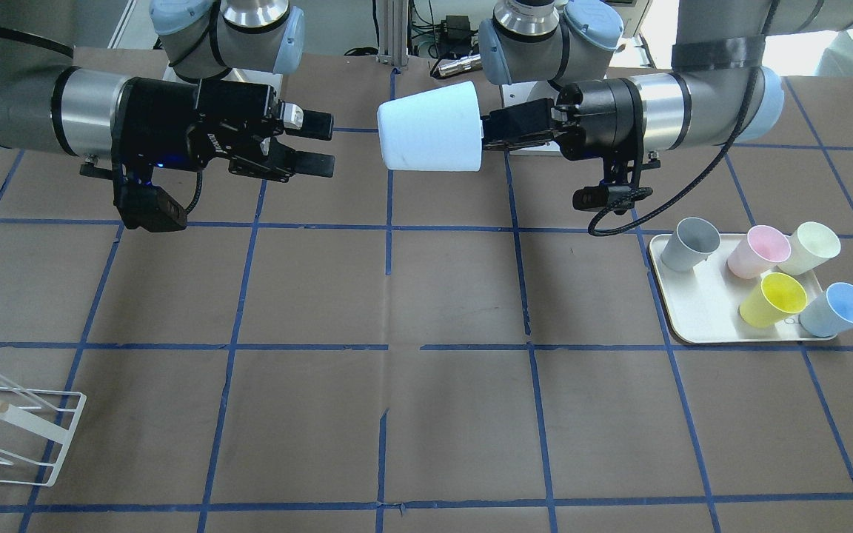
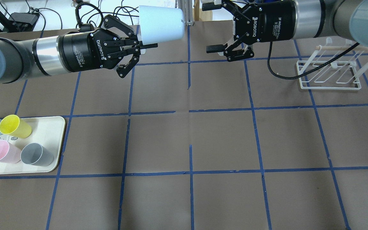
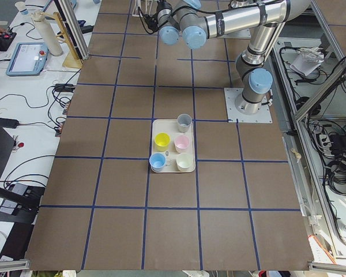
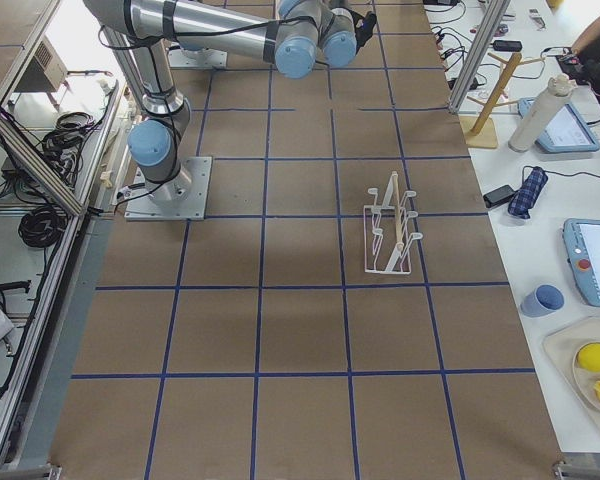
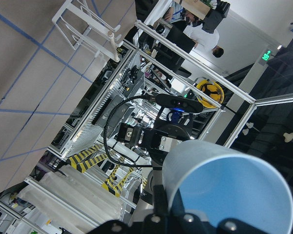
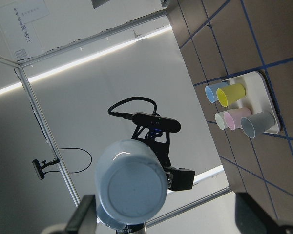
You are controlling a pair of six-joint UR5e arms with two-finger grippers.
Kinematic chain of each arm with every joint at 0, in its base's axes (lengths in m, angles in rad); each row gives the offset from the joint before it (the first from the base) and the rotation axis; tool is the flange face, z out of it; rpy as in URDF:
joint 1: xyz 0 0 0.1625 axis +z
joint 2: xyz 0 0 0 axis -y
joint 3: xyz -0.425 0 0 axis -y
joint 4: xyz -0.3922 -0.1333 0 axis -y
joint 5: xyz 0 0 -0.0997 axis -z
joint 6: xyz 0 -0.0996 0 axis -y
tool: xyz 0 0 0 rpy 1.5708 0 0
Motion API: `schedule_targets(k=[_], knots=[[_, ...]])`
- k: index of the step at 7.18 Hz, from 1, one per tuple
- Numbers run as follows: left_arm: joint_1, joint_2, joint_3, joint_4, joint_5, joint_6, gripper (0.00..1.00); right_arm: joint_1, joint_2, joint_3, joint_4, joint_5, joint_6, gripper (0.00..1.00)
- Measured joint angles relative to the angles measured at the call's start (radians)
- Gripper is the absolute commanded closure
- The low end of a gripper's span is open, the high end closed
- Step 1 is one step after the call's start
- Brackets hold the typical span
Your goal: Transfer IKEA cup to right arm and place on rack
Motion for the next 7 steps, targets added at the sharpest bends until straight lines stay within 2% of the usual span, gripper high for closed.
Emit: schedule_targets(k=[7], knots=[[-0.037, -0.004, -0.038, 0.002, -0.036, 0.034, 1.0, 0.067, 0.015, -0.002, -0.017, 0.037, -0.001, 0.0]])
